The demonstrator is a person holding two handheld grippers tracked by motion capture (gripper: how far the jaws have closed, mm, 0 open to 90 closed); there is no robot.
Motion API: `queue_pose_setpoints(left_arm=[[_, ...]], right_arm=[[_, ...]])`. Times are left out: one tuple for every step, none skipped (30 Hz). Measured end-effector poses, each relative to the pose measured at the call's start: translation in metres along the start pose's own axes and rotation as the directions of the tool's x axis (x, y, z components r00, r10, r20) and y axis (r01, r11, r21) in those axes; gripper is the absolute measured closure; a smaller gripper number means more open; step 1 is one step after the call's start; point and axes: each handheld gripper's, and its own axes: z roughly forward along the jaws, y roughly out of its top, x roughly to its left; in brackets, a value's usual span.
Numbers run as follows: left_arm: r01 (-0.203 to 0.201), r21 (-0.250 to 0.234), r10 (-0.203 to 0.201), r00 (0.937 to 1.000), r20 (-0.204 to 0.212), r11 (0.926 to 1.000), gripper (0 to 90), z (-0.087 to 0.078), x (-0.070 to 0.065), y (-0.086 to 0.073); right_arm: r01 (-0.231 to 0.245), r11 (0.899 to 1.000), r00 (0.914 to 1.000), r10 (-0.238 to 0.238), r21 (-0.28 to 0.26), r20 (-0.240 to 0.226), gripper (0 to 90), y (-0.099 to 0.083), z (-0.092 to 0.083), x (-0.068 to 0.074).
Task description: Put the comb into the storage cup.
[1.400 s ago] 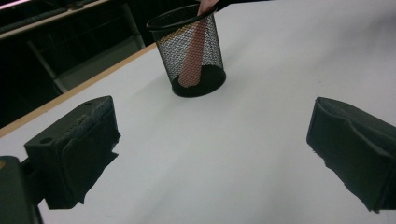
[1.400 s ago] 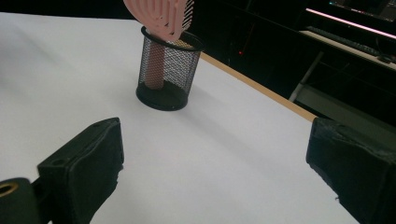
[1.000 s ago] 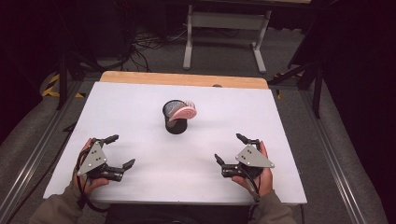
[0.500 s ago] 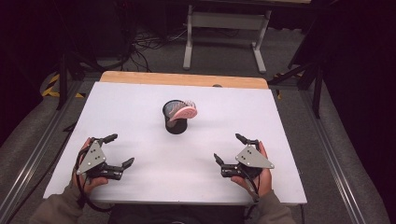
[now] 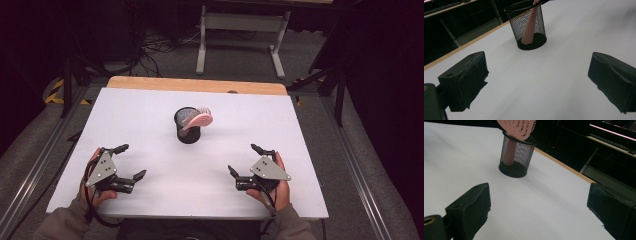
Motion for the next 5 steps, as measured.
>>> queue_pose_setpoints(left_arm=[[0.001,0.001,-0.001,1.0,0.0,1.0,3.5,0.0002,-0.0001,0.0],[0.004,0.004,-0.004,1.0,-0.003,1.0,3.5,0.0003,-0.0002,0.0001],[0.008,0.003,-0.008,1.0,-0.002,1.0,3.7,0.0005,-0.0004,0.0001],[0.014,0.004,-0.014,0.9999,0.002,0.9999,3.8,0.0011,-0.001,0.0],[0.004,0.011,-0.004,1.0,0.001,0.9999,3.8,0.0018,-0.001,0.0002]], right_arm=[[-0.001,1.0,1.0,0.001,-0.001,0.0,5.5,0.0,-0.0002,-0.0001],[-0.001,1.0,1.0,0.001,-0.003,0.0,5.5,0.0,-0.0003,-0.0002],[-0.003,1.0,1.0,0.003,-0.004,0.0,5.5,0.0,-0.0004,-0.0002],[-0.004,1.0,1.0,0.004,-0.004,-0.001,5.5,-0.0001,-0.0004,-0.0002],[-0.004,1.0,1.0,0.004,-0.003,-0.003,5.5,-0.0001,-0.0001,0.0002]])
